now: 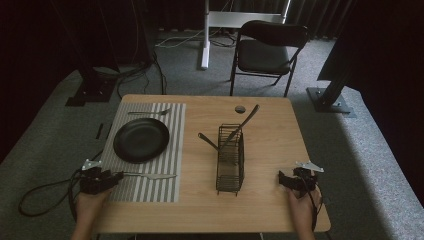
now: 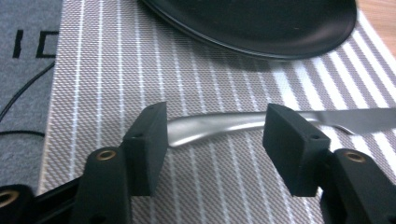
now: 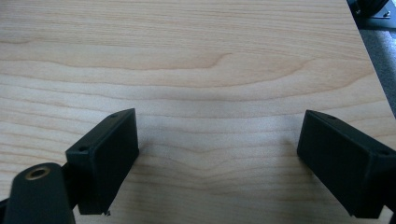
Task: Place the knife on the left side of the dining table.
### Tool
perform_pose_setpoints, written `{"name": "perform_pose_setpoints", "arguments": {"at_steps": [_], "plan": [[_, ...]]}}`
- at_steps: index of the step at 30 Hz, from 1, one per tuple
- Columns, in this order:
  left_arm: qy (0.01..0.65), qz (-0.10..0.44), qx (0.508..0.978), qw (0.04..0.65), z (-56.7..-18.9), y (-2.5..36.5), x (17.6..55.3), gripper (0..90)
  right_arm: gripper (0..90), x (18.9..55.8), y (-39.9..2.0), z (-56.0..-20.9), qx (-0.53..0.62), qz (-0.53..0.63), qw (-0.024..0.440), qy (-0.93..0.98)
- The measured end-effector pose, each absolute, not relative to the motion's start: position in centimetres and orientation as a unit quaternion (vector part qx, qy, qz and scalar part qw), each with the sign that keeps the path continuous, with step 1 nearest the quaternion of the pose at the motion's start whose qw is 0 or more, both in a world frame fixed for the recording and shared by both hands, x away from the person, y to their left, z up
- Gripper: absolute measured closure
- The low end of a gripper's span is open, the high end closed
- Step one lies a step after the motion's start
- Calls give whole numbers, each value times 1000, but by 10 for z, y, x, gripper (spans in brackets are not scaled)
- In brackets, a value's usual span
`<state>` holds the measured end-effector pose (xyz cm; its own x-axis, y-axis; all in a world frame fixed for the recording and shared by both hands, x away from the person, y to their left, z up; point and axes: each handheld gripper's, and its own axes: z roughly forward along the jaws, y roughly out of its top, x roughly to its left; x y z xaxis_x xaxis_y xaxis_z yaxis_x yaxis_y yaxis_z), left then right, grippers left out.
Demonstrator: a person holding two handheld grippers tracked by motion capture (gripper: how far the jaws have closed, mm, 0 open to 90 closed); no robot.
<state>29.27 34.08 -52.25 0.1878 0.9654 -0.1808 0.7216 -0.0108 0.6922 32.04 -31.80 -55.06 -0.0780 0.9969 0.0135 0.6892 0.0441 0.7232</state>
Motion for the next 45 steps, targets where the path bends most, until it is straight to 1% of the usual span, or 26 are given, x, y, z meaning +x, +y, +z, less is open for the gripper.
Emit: {"name": "perform_pose_setpoints", "arguments": {"at_steps": [2, 3, 4, 5, 7, 9, 10, 11, 16, 17, 18, 20, 22, 24, 26, 30, 31, 45], "plan": [[608, 180, 690, 348, -523, 338, 290, 353, 116, 320, -318, -551, 626, 293, 262, 673], [604, 189, 690, 351, -523, 333, 285, 353, 116, 320, -318, -551, 627, 293, 262, 673], [606, 194, 686, 354, -523, 331, 283, 287, 116, 320, -318, -551, 626, 293, 262, 673], [608, 200, 681, 356, -523, 329, 280, 271, 116, 320, -318, -551, 626, 293, 262, 673], [612, 205, 676, 355, -524, 326, 276, 196, 117, 320, -318, -551, 626, 293, 262, 673], [609, 213, 677, 354, -525, 323, 272, 189, 116, 320, -318, -551, 626, 293, 262, 673], [601, 207, 686, 354, -527, 322, 269, 131, 116, 320, -318, -551, 626, 293, 262, 673], [599, 203, 689, 354, -528, 321, 267, 97, 116, 320, -318, -551, 626, 293, 262, 673], [591, 216, 694, 350, -534, 316, 257, 96, 116, 320, -318, -551, 626, 293, 262, 673], [592, 216, 694, 348, -534, 316, 257, 83, 117, 320, -318, -551, 626, 293, 262, 673], [594, 214, 694, 346, -534, 317, 256, 2, 116, 320, -318, -551, 626, 293, 262, 673], [599, 214, 691, 344, -534, 317, 256, 0, 116, 320, -318, -551, 626, 293, 262, 673], [607, 231, 677, 347, -534, 316, 251, 0, 116, 320, -318, -551, 626, 293, 263, 673], [611, 260, 662, 347, -533, 316, 247, 0, 116, 320, -318, -551, 626, 293, 262, 673], [616, 295, 652, 329, -535, 316, 244, 0, 116, 320, -318, -551, 626, 293, 262, 673], [622, 303, 651, 313, -539, 320, 244, 0, 116, 320, -318, -551, 627, 293, 262, 673], [624, 313, 650, 302, -541, 320, 243, 0, 116, 320, -318, -551, 626, 293, 262, 673], [633, 332, 639, 283, -543, 328, 245, 0, 116, 320, -318, -551, 626, 293, 262, 673]]}}
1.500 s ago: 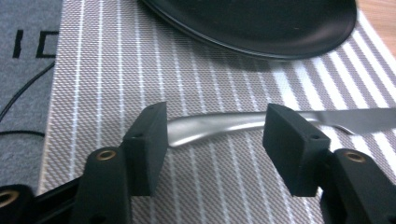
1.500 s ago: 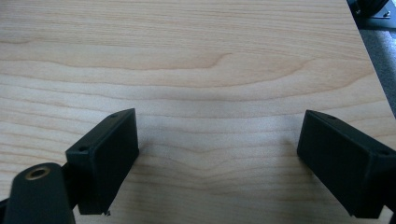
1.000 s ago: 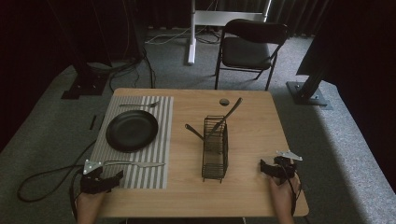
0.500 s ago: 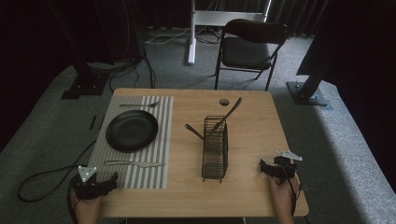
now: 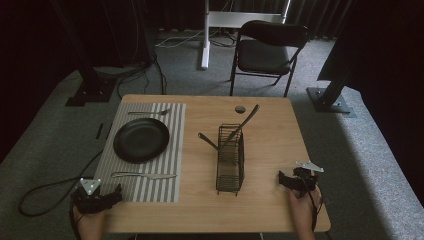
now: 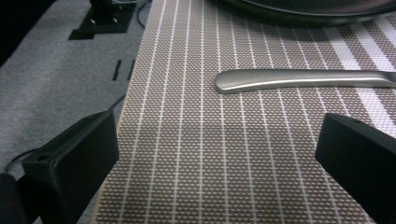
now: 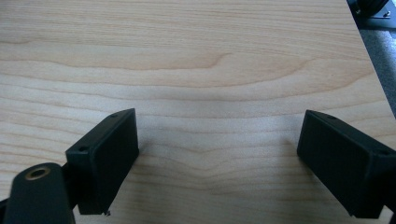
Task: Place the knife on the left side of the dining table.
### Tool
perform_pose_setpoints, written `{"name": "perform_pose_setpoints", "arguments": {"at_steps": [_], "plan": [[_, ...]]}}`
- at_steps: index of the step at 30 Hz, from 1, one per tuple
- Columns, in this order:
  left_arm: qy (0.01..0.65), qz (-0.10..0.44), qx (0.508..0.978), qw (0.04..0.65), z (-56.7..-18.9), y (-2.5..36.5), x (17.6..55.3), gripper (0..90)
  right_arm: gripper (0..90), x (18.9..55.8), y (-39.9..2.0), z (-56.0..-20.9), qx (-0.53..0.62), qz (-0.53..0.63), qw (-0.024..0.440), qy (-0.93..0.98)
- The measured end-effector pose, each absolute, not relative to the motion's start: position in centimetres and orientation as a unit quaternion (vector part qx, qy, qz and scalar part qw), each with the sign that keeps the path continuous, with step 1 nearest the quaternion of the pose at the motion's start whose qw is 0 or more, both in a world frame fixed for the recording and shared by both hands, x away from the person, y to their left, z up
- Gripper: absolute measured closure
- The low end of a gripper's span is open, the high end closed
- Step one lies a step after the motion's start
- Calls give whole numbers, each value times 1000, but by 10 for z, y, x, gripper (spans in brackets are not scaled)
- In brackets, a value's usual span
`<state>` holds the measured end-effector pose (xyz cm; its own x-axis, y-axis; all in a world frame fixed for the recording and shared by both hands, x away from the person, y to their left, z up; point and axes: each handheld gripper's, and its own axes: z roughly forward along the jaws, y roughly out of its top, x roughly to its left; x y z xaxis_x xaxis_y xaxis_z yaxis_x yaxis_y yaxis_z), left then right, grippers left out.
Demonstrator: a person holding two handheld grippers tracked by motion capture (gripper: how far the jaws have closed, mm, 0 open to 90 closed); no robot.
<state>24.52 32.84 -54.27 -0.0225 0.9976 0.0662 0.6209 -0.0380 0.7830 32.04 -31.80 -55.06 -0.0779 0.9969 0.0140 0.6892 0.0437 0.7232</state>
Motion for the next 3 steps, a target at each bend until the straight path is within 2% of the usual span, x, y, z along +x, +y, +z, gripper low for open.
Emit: {"name": "perform_pose_setpoints", "arguments": {"at_steps": [3], "plan": [[636, 340, 633, 281, -543, 329, 245, 0, 116, 320, -318, -551, 626, 293, 263, 673]]}}
